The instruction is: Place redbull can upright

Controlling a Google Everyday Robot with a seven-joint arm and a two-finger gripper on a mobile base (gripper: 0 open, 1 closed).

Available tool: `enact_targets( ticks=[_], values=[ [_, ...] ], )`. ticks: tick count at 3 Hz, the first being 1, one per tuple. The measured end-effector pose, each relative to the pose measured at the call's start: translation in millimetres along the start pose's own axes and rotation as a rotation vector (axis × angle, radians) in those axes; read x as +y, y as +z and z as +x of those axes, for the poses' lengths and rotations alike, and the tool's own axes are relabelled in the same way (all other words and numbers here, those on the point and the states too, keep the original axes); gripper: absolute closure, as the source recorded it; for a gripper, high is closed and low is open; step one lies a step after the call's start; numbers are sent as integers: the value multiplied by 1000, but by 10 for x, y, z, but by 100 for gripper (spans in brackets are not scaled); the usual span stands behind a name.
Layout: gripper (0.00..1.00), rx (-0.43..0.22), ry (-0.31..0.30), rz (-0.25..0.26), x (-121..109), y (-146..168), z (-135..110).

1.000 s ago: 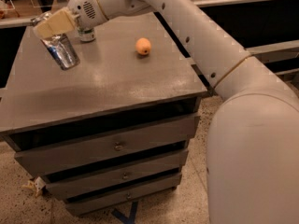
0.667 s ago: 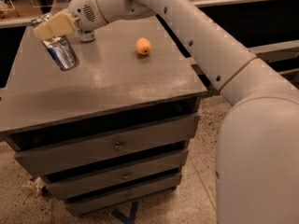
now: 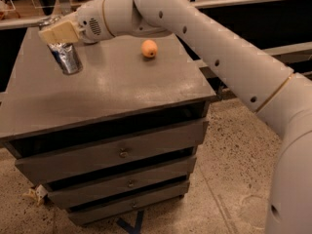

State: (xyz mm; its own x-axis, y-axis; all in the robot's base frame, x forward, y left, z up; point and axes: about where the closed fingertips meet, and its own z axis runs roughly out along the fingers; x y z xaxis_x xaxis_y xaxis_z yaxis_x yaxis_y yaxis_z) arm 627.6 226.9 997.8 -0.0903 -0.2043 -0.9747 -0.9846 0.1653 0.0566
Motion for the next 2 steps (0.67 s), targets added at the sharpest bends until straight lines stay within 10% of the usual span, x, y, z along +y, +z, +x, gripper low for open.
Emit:
enact_targets(
  ticks=[2],
  values=[
    [100, -58, -101, 149, -61, -50, 126]
  ],
)
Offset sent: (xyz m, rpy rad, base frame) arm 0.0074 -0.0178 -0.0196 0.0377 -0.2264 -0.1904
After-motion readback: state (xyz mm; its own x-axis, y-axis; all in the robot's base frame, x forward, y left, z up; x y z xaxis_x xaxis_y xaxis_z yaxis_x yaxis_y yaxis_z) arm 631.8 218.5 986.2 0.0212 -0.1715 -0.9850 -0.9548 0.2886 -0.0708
